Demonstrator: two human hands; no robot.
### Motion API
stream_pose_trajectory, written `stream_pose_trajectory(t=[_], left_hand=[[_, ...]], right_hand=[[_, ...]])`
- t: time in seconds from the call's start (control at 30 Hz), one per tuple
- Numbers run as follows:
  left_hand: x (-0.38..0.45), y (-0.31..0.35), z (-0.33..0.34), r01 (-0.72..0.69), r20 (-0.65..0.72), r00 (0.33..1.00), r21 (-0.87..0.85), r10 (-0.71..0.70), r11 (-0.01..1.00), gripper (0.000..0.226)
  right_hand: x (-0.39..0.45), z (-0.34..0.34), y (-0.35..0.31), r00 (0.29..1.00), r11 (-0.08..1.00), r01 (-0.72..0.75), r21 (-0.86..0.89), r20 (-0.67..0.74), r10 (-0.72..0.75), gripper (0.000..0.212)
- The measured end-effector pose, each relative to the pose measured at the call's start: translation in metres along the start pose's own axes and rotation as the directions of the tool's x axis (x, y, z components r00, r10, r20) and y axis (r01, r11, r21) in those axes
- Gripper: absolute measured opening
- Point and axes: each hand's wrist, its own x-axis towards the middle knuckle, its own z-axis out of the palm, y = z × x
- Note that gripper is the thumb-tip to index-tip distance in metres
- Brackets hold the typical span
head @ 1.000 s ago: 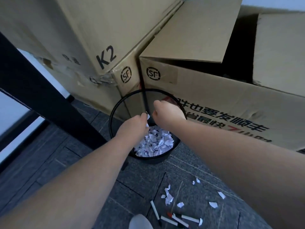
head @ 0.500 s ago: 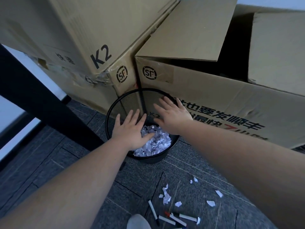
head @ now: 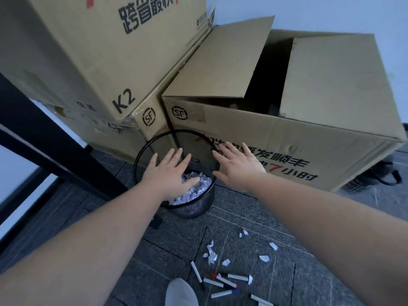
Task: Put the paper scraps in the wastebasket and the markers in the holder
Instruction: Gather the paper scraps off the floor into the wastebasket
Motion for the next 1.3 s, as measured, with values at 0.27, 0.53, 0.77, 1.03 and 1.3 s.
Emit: stream_pose_trajectory(t=[0.27, 0.53, 0.77, 1.03, 1.3], left_hand=[[-0.022, 0.079, -0.012, -0.112, -0.032, 0.993, 0.028, 0.113, 0.993, 0.078], [-0.005, 0.145, 0.024, -0.240, -0.014, 0.971, -0.045, 0.239, 0.970, 0.073], [0.033, 0.168, 0.103, -0.290, 0.066, 0.953, -0.081, 0.295, 0.954, 0.071], [0.081, 0.179, 0.196, -0.286, 0.145, 0.944, -0.093, 0.298, 0.954, 0.069], [0.107, 0.198, 0.252, -0.311, 0.140, 0.935, -0.114, 0.326, 0.943, 0.065]], right_hand=[[-0.070, 0.007, 0.038, 0.996, 0.998, -0.068, 0.015, 0.056, 0.067, 0.065], [-0.100, 0.053, 0.065, 0.985, 0.988, -0.123, 0.089, 0.129, 0.111, 0.062], [-0.091, 0.138, 0.082, 0.961, 0.976, -0.169, 0.137, 0.243, 0.132, 0.060], [-0.075, 0.245, 0.099, 0.949, 0.967, -0.204, 0.151, 0.273, 0.158, 0.058], [-0.058, 0.296, 0.124, 0.940, 0.940, -0.293, 0.175, 0.233, 0.249, 0.059]])
